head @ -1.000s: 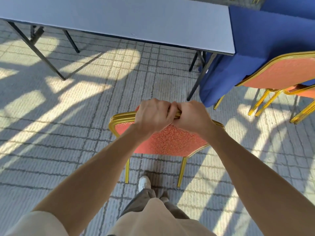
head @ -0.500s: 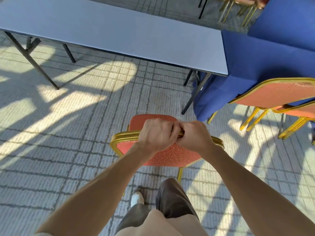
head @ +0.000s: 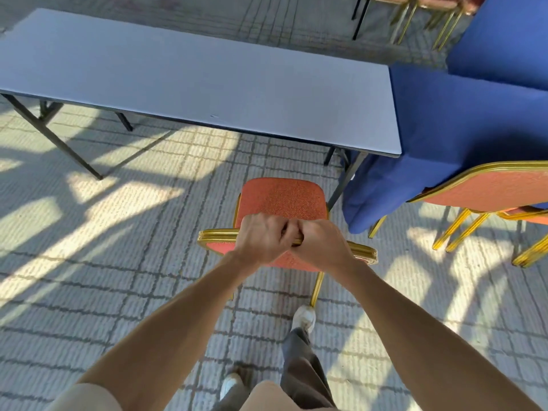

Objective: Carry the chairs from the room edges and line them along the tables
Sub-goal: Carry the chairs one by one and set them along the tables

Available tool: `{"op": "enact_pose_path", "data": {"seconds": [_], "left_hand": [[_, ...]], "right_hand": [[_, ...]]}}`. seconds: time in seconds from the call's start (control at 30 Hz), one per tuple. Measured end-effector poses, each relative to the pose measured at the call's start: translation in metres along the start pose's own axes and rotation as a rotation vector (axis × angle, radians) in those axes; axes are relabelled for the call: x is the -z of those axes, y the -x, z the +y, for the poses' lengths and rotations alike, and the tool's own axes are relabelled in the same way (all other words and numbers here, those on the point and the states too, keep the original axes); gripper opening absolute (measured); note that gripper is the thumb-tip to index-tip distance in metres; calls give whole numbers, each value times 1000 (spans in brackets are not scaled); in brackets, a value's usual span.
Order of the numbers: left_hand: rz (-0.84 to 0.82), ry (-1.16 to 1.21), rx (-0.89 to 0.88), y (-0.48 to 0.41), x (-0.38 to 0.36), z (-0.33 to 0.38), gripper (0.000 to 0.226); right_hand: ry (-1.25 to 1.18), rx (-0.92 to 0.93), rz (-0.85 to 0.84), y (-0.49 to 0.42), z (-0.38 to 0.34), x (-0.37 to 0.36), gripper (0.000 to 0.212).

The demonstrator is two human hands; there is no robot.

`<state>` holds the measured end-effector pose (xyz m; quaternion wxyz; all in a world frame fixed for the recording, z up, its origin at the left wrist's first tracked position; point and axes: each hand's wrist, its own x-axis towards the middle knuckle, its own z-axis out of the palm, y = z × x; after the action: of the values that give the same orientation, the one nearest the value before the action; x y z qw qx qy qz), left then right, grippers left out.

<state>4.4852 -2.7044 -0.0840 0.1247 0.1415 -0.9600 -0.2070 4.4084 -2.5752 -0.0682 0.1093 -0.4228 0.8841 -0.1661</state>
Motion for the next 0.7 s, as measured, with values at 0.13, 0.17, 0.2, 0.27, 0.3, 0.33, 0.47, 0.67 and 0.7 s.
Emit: {"op": "enact_pose_path", "data": {"seconds": [0.13,0.17,0.2,0.27,0.3,0.33,0.47,0.67,0.7], "left_hand": [[26,-73,-53,-45,-35,5,48],[41,-78,-72,-61,-39,4,48],[48,-81,-75,-74,-39,3,49],[55,-102,-86,-89,-29,-4,49],[66,-111,-98,-96,-27,-7,49],[57,-109,-107,-100,-24,-8,48],[-45,-112,-82,-101,-29,0,48],[-77,-82,-141,-108,-25,-5,48],[-68,-76,-148,-114,-24,-4,49]], "right_hand": [[30,41,-46,-36,51,3,26],[17,43,-29,-47,59,10,22],[-7,56,-27,-58,65,16,18],[-17,88,-49,-74,62,24,18],[-2,108,-70,-82,62,27,20],[5,125,-86,-87,63,28,22],[69,181,-124,-90,78,25,54],[101,162,-122,-97,77,26,44],[88,148,-114,-100,80,28,35]]}}
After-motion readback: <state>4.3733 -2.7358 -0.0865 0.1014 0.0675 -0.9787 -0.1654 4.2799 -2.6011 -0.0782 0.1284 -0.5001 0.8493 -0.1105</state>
